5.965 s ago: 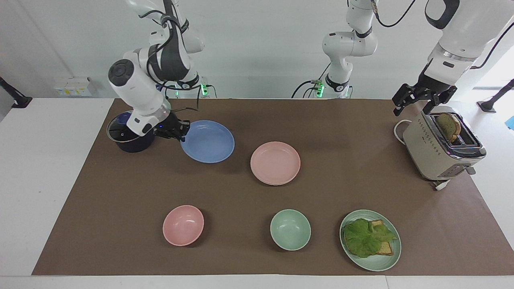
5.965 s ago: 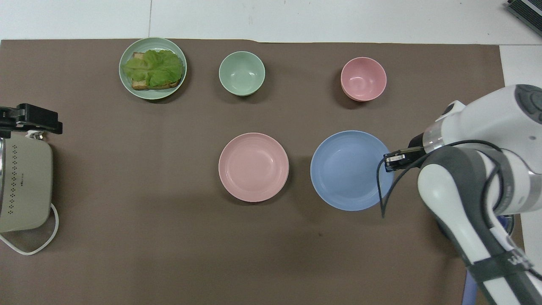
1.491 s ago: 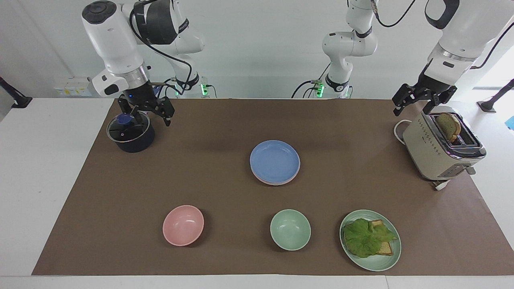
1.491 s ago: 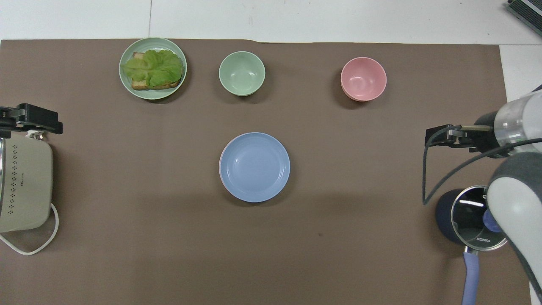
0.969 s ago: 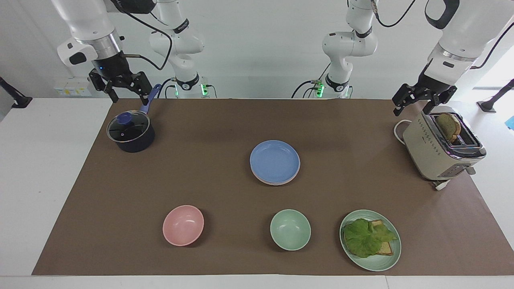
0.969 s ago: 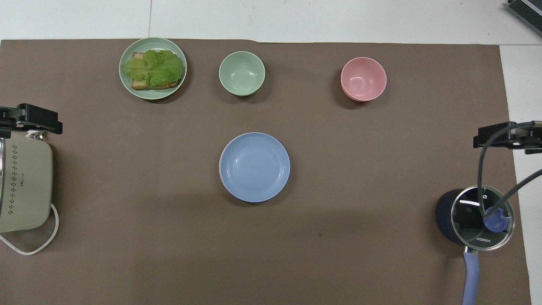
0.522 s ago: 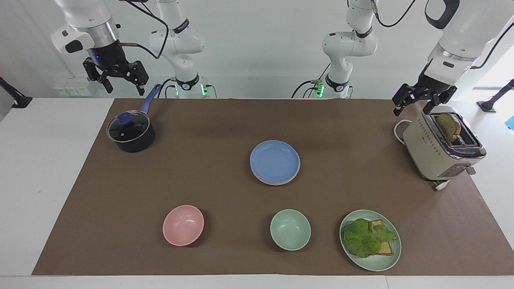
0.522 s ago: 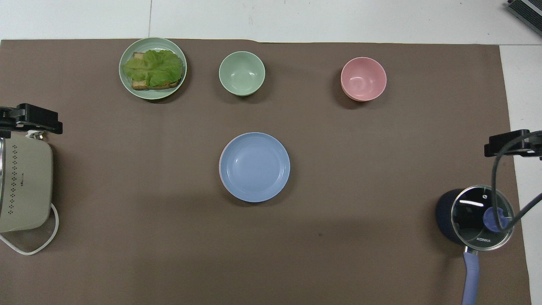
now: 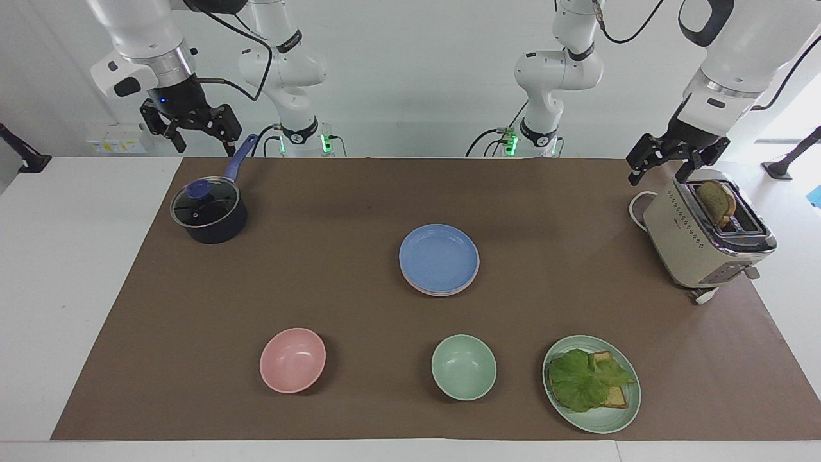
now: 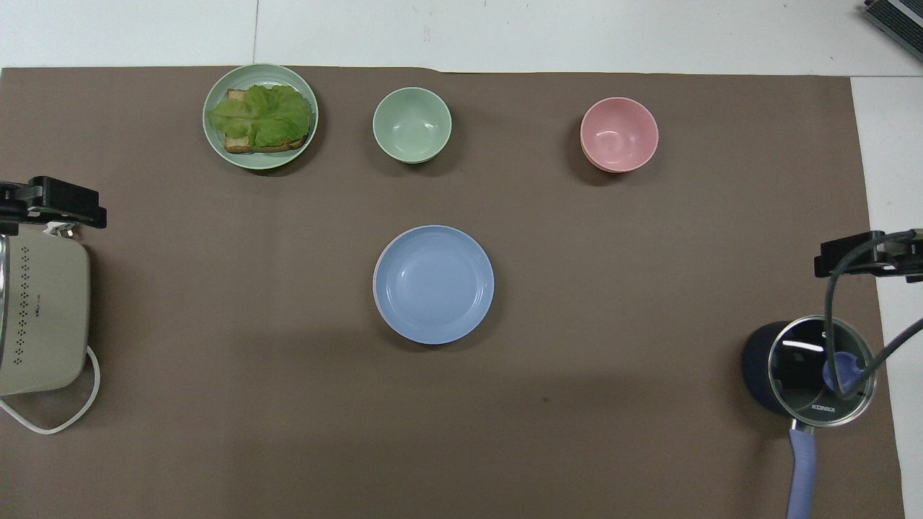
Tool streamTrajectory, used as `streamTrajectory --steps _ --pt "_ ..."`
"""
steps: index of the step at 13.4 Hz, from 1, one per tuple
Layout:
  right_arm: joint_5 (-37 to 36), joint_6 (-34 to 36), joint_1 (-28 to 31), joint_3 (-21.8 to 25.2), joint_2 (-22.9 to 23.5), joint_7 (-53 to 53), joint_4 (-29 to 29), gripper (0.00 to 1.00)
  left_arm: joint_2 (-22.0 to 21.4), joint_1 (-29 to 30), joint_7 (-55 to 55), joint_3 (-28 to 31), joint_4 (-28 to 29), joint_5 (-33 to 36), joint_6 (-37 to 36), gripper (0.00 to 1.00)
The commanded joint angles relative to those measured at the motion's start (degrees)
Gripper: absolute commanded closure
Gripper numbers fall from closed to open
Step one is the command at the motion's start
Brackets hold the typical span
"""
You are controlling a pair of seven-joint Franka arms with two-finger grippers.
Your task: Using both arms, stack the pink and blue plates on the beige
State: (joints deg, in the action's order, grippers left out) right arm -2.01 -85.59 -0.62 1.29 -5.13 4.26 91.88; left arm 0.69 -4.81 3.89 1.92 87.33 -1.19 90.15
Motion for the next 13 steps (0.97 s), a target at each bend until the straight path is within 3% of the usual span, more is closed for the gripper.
streamTrajectory --steps 1,4,13 --pt "-0.37 -0.29 0.53 -0.41 -2.08 -1.54 2.25 0.0 -0.6 0.5 -0.38 -0.33 0.48 0.84 -0.58 0.0" --pt "-0.19 2.44 0.53 -0.41 -1.73 -1.45 1.11 0.0 -0.6 0.5 -0.38 -0.33 0.48 0.84 -0.58 0.0" --pt "2.62 1.48 0.8 -0.24 -1.9 -1.36 1.54 0.0 -0.6 0.5 -0.38 -0.33 0.48 0.84 -0.58 0.0"
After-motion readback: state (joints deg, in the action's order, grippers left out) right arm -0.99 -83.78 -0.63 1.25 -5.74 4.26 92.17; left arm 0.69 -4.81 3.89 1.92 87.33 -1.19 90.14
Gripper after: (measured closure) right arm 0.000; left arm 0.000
